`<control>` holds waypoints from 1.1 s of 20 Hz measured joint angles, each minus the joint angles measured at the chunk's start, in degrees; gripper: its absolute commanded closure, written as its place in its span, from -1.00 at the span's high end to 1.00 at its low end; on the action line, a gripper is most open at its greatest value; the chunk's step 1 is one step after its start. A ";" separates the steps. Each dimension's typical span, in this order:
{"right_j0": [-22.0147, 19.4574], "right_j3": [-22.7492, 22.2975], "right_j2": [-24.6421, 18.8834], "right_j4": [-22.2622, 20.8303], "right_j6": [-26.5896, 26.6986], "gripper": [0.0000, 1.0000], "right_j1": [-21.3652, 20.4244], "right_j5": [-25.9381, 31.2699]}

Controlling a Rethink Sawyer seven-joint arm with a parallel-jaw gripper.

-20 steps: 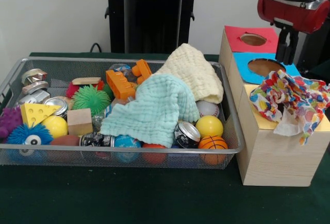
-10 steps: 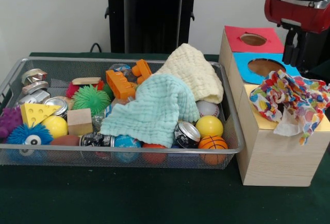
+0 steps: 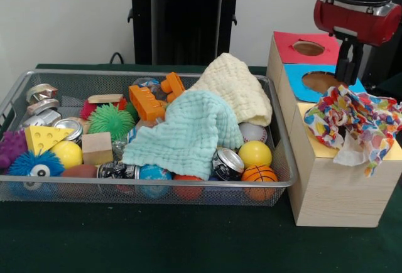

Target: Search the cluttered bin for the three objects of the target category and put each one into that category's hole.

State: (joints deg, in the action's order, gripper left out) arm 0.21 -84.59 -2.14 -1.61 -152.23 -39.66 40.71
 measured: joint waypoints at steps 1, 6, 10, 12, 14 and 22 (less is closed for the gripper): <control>0.01 0.06 0.07 0.00 0.00 -1.00 0.07 0.00; 0.14 0.51 0.24 0.01 0.00 -1.00 0.78 -0.45; 0.85 0.97 0.69 0.02 0.00 -1.00 1.93 -1.88; 1.58 1.19 1.10 0.20 0.00 -1.00 2.69 -2.91; 2.33 1.38 1.45 0.40 0.00 -1.00 3.34 -3.68; 5.93 1.79 3.19 1.78 0.00 -1.00 6.07 -5.47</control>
State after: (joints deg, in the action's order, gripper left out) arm 6.14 -82.80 1.06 0.17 -152.23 -33.59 35.24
